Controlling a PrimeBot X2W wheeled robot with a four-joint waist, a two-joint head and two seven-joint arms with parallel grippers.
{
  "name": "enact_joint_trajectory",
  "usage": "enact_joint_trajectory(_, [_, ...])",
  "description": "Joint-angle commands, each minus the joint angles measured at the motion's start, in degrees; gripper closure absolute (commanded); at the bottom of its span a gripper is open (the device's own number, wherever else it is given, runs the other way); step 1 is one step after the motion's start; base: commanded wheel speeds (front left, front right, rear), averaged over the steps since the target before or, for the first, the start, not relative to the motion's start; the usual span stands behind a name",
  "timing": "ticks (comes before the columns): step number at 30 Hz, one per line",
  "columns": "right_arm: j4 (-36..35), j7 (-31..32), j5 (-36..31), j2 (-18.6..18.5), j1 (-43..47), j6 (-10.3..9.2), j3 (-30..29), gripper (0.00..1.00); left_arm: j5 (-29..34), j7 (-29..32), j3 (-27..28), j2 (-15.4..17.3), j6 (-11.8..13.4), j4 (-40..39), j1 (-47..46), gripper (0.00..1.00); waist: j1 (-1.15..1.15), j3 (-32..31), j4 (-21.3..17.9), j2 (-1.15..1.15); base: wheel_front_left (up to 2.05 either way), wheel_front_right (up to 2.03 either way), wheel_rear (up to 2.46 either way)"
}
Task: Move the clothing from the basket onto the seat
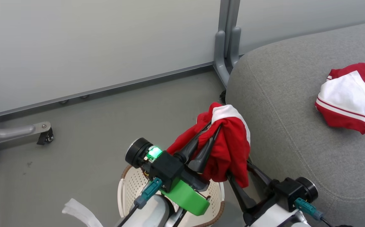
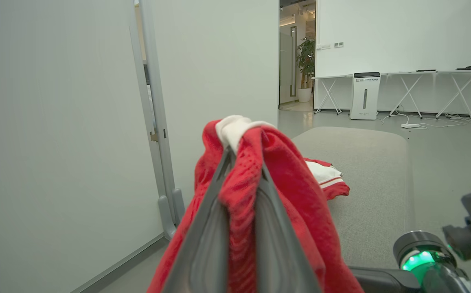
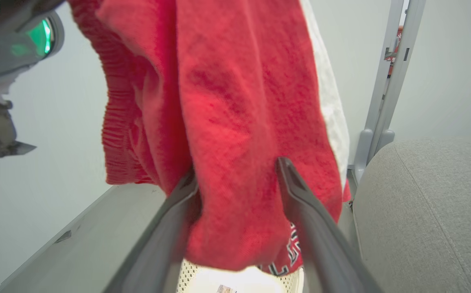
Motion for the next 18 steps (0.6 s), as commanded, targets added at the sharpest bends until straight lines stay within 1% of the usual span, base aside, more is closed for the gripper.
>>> enact_joint_trajectory(1, [0.3, 0.0, -0.4, -0.2, 0.6, -0.08, 0.0, 1.0, -0.5, -0.2, -0.2, 0.0, 0.5, 0.0, -1.0, 1.0, 0.01, 0.0, -0.1, 0.14, 0.0, 0.0, 0.0])
enact_joint_trajectory(13, [0.7, 0.0, -0.6, 0.0, 0.7, -0.08, -0.4, 1.0, 1.0, -0.2, 0.2, 0.1, 1.0, 1.9, -1.7, 1.0, 0.01, 0.4, -0.5, 0.14, 0.0, 0.0, 0.0])
enact_joint_trajectory(18, [0.6, 0.0, -0.3, -0.1, 0.9, -0.08, -0.4, 1.0, 1.6, -0.2, 0.8, 0.0, 1.6, 2.1, -1.5, 1.0, 0.01, 0.6, -0.3, 0.14, 0.0, 0.0, 0.0])
